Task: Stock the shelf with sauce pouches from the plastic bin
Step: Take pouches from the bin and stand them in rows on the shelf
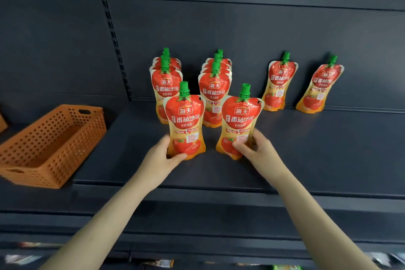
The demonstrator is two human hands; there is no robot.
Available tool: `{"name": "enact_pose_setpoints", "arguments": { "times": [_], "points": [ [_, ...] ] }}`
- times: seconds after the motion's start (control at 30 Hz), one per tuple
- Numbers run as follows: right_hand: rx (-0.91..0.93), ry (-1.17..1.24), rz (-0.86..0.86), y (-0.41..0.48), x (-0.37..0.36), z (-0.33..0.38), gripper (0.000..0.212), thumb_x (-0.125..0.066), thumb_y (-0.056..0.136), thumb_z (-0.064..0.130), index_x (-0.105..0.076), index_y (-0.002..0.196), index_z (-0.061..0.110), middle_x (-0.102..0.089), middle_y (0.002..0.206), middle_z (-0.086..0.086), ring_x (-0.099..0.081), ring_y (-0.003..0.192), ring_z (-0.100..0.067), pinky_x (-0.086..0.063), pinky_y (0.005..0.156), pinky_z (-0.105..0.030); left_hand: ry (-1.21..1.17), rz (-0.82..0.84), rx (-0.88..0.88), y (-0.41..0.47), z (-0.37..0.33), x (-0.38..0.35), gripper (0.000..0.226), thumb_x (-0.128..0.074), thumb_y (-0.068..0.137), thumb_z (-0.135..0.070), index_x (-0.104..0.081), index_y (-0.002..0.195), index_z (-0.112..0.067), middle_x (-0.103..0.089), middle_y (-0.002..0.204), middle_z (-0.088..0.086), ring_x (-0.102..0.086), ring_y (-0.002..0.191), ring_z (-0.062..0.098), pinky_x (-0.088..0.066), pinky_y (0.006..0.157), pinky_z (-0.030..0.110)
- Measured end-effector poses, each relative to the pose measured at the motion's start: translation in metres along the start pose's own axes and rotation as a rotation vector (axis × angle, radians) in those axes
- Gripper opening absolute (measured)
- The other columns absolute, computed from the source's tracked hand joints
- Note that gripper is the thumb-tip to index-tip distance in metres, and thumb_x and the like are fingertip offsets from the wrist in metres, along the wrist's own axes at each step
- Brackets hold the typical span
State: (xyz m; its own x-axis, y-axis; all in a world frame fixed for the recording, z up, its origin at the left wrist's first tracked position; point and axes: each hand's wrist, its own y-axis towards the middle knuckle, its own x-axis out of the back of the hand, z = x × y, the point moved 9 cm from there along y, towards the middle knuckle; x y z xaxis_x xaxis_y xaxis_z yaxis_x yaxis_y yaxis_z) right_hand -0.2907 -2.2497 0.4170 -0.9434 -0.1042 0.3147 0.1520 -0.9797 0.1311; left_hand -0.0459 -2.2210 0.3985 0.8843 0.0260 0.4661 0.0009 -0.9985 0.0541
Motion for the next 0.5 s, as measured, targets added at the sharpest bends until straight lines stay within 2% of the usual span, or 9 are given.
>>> {"name": "enact_pose_setpoints", "arguments": {
  "times": [0.13, 0.3, 0.4, 0.5],
  "points": [
    [-0.023, -0.040, -0.025, 0.001, -0.007, -0.008, 0.036, -0.070, 0.086, 0.030, -0.051, 0.117, 0.032, -0.064, 0.115, 0.018, -0.061, 0.106, 0.002, -0.050, 0.086, -0.016, -0.037, 0.025, -0.032, 0.008, 0.002, 0.007, 0.043, -0.071, 0.087, -0.026, -0.045, 0.118, -0.039, -0.062, 0.114, -0.021, -0.061, 0.108, 0.001, -0.048, 0.091, 0.021],
    [0.005, -0.122, -0.059, 0.017, -0.033, 0.002, 0.042, -0.071, 0.086, 0.031, -0.051, 0.122, 0.023, -0.063, 0.119, 0.011, -0.060, 0.110, -0.008, -0.051, 0.093, -0.028, -0.033, 0.017, -0.050, 0.023, 0.012, 0.026, 0.053, -0.071, 0.087, -0.024, -0.044, 0.132, -0.034, -0.060, 0.121, -0.018, -0.058, 0.109, 0.000, -0.045, 0.089, 0.017],
    [0.002, -0.133, -0.126, 0.021, -0.038, 0.003, 0.047, -0.072, 0.086, 0.030, -0.048, 0.126, 0.022, -0.062, 0.119, 0.010, -0.059, 0.109, -0.008, -0.050, 0.091, -0.024, -0.015, 0.011, -0.067, 0.033, 0.014, 0.038, 0.051, -0.071, 0.088, -0.024, -0.047, 0.132, -0.033, -0.059, 0.116, -0.020, -0.058, 0.104, -0.004, -0.046, 0.085, 0.013],
    [-0.009, -0.166, -0.125, 0.020, -0.041, 0.000, 0.049, -0.070, 0.087, 0.028, -0.045, 0.129, 0.023, -0.059, 0.120, 0.012, -0.056, 0.110, -0.005, -0.044, 0.085, -0.013, -0.007, -0.005, -0.070, 0.042, 0.018, 0.046, 0.052, -0.071, 0.087, -0.023, -0.048, 0.134, -0.028, -0.061, 0.117, -0.016, -0.059, 0.105, 0.000, -0.047, 0.086, 0.016]
  ]
}}
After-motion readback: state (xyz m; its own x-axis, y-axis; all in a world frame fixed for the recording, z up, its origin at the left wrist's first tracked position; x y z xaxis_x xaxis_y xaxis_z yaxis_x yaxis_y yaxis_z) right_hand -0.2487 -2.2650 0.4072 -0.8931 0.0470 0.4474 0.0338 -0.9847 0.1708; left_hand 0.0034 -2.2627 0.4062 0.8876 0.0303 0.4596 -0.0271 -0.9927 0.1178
